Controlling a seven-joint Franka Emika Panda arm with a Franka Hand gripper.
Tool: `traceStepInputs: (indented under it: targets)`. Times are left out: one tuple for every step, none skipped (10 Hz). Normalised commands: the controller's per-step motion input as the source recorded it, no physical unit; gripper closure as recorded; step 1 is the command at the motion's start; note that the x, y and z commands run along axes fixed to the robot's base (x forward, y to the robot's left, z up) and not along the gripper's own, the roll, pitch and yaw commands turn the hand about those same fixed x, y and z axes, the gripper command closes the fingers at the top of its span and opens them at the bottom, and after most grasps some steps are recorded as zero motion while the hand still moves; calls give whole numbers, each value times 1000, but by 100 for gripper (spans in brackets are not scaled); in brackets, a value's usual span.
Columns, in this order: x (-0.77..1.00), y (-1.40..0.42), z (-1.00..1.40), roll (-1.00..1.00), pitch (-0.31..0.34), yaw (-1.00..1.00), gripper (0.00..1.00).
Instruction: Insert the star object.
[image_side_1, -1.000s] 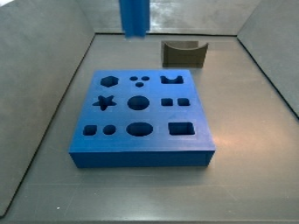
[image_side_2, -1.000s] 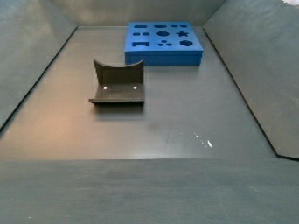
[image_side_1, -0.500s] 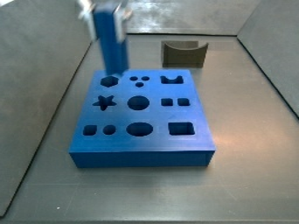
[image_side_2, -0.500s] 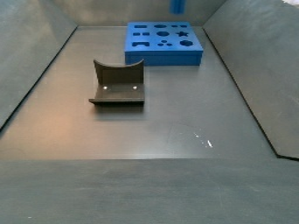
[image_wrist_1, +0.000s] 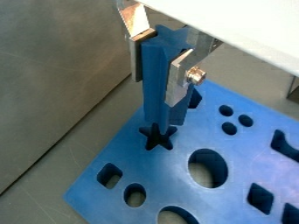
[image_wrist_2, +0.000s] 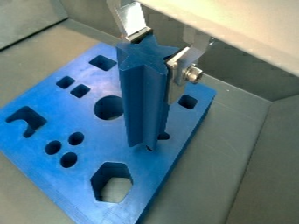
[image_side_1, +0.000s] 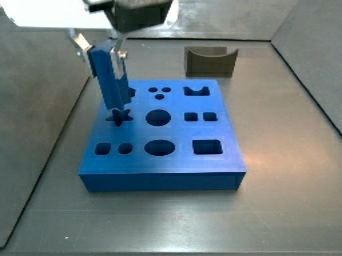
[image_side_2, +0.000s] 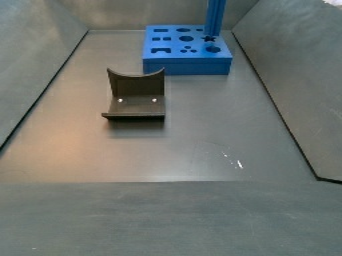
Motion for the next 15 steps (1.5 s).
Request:
traceStepInputs:
  targets:
    - [0, -77, -334, 0, 0, -117, 100]
    - [0, -49, -306, -26, 0, -86, 100]
    - [0, -54, -231, -73, -17, -83, 100]
    - [0, -34, -40, 0, 0, -11, 100]
    - [0, -69, -91, 70, 0, -3, 100]
    - [0, -163, -209, 169, 0, -591, 100]
    - [0, -123, -134, 211, 39, -806, 100]
    - [0, -114, -40, 160, 21, -803, 100]
    - [226, -43, -114, 100, 59, -671, 100]
    - [237, -11, -177, 109, 64, -663, 100]
    - [257, -26, -174, 64, 66, -660, 100]
    - [254, -51, -249, 14, 90, -611, 100]
    - [77, -40, -351, -1, 67, -454, 100]
    - [0, -51, -366, 0, 83, -406, 100]
    - [0, 0, -366, 0, 79, -343, 100]
